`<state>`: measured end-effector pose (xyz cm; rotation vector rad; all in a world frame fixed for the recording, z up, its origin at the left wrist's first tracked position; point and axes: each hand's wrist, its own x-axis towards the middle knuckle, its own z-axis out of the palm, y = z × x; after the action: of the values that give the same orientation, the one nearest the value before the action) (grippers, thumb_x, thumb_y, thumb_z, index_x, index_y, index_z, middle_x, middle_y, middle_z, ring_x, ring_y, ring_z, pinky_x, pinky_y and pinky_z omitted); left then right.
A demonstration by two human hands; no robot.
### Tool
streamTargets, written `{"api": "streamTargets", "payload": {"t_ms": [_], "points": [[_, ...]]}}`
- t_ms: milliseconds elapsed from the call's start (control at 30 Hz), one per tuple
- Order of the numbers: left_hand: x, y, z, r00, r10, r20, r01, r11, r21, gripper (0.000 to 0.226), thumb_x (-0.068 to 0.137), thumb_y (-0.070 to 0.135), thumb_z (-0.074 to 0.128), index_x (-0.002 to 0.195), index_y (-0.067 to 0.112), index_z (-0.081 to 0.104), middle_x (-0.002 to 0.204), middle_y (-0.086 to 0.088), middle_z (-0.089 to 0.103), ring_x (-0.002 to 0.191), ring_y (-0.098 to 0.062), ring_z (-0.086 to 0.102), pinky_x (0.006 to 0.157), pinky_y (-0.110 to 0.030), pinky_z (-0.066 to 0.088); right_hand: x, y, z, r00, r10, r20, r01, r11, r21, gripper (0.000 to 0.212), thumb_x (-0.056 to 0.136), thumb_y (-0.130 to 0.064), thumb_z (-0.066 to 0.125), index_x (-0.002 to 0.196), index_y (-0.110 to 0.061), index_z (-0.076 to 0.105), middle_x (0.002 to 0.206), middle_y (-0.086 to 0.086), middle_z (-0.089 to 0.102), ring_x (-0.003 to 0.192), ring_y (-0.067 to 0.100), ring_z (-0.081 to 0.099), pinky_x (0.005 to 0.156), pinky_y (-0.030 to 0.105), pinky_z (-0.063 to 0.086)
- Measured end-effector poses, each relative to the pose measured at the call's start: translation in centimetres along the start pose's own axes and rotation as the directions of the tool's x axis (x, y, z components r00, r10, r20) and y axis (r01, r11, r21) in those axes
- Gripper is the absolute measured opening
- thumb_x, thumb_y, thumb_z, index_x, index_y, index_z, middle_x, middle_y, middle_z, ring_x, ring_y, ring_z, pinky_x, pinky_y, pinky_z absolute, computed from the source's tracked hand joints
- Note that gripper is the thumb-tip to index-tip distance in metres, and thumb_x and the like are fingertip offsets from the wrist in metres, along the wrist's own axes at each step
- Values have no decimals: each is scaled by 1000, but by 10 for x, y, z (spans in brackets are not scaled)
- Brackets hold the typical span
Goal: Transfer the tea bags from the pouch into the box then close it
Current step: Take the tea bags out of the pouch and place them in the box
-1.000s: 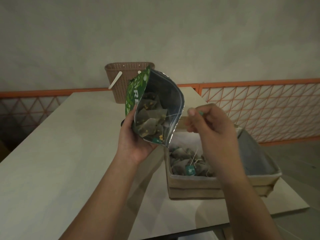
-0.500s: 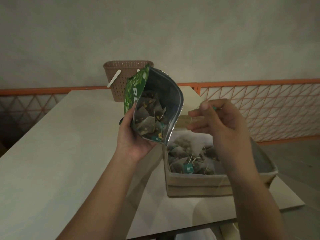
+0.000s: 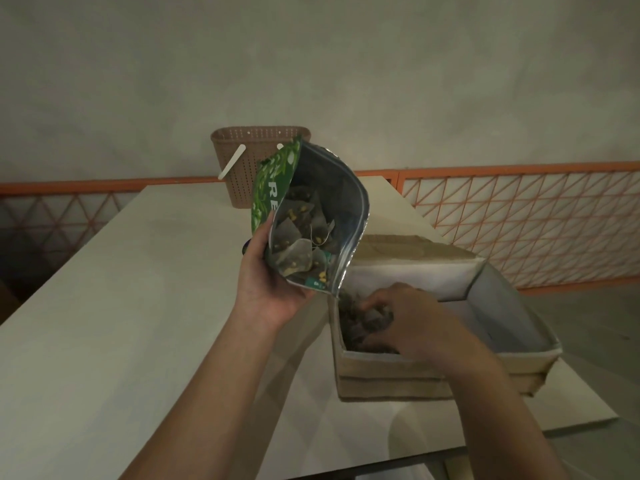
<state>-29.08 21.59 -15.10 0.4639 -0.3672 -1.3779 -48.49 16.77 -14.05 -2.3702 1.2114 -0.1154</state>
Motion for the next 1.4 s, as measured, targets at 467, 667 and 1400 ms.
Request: {"api": "streamTargets", "payload": {"t_ms": [467,667,1400], "points": [[-3,-1,4,1000,3,-11,-3,1000,28,54,100,53,45,128,12,67,121,-13,71,101,-28,72,80,-35,63,0,-62,4,673,-357,-647,376,919,-116,44,85,-40,69,125,-21,65,103,3,52,101,20,46,86,33,48],[-7,-1,1,1000,0,-9,1,998,60,57,99,54,48,133,11,65,128,-14,68,113,-28,67,88,-35,61,5,-68,20,729,-398,-557,378,912,-158,15,83,-35,70,97,-30,69,103,-2,47,98,22,42,86,38,45],[0,-1,0,991,-29,129,26,999,27,79,64,44,85,137,19,65,142,-9,61,119,-32,64,91,-45,59,-12,-4,-22,856,-132,-499,430,717,548,8,91,-24,66,96,-30,65,92,-4,68,81,14,60,67,19,47]]}}
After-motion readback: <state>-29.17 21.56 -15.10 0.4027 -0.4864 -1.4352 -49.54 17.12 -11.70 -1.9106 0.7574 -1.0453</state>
